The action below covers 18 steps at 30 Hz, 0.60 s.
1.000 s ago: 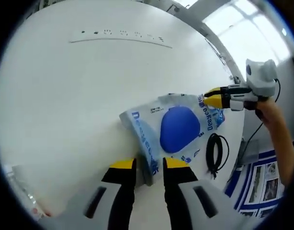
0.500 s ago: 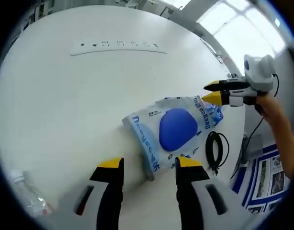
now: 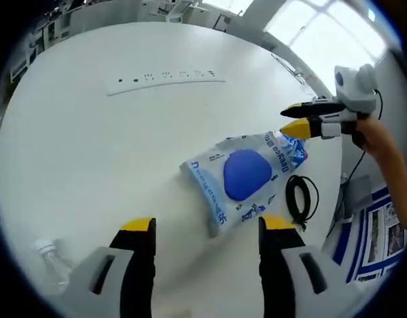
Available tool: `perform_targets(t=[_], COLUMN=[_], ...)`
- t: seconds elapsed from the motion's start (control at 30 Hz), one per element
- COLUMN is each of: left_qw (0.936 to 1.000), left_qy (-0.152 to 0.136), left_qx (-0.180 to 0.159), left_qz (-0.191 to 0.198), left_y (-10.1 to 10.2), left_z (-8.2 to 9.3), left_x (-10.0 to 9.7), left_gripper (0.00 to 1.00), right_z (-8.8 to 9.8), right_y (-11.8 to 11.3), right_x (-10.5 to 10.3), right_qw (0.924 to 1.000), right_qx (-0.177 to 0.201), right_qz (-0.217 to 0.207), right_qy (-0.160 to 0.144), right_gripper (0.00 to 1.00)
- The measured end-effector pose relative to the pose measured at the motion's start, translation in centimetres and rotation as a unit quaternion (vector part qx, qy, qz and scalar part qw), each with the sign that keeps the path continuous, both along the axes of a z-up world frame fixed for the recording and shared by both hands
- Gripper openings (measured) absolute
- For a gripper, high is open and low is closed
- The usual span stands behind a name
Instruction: Arrange the tabletop items into an orderly group along one side of the table until the central work area is clear of visible clutter.
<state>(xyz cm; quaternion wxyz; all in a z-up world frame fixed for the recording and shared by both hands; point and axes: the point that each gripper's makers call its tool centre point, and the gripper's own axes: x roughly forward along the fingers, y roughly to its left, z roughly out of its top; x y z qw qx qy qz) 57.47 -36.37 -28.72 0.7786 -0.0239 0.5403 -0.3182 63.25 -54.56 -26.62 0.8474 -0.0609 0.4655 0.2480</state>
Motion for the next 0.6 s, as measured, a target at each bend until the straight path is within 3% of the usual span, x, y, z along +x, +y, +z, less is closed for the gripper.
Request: perform_targets(t=[0.1, 0.6], left_qw=[0.9996, 0.9968], left_qy=[-0.028, -0.078], left_qx=[-0.001, -0.014], left_qz=[-0.004, 0.009], left_y=[0.6, 4.1], left_z=[1.2, 4.9], left_x=[0.2, -0.6], left_gripper=[0.72, 0.81], right_z=[1.1, 5.4], right_y=[1.4, 5.6], right_x=[-0.3, -1.8], right_qw=[0.9996, 0.9929], right_qx=[0.020, 0.064], right_qz=[0.014, 0.070], right_qy=[-0.016, -0.071], right_gripper=[0.46, 0.51])
